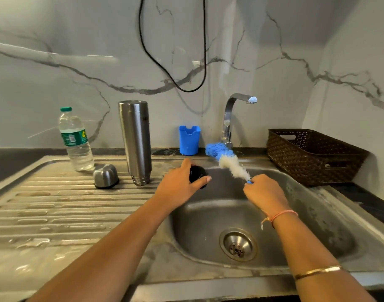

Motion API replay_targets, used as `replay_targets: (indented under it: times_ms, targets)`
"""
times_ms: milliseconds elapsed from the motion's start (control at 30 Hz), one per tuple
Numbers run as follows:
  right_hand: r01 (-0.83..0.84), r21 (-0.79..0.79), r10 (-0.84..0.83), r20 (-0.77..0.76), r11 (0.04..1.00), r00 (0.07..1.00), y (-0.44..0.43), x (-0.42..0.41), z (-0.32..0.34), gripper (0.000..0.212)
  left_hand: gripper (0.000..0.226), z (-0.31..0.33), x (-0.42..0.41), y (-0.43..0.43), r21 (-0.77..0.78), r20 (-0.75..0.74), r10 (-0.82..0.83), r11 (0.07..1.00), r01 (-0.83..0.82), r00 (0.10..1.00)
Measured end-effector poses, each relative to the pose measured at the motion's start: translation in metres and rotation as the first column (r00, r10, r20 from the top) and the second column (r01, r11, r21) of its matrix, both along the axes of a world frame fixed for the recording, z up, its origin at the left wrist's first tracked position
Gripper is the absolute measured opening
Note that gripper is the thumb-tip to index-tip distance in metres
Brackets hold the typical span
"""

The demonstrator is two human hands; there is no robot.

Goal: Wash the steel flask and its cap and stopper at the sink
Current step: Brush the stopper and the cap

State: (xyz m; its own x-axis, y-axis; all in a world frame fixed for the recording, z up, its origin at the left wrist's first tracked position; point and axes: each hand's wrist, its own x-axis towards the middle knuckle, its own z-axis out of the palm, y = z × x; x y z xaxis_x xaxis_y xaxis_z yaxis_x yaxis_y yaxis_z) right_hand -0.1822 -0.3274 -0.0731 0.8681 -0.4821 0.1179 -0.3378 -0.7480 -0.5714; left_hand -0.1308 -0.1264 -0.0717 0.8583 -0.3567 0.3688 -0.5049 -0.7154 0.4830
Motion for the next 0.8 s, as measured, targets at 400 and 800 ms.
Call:
replay_targets:
  times_ms: [400,800]
  targets:
    - [-0.021,-0.062,0.018,-0.049,0.998,0.999,0.002,0.005,-0.009,0.018,0.067,0.004,0.007,0.123,-0.135,-0.105,0.325,0.932,-0.337,0.940]
    - [-0.032,-0.086,0.025,-0.074,0.996,0.997,0.008,-0.001,-0.008,0.016,0.051,-0.022,0.025,0.141,-0.232,-0.181,0.261,0.926,-0.299,0.948]
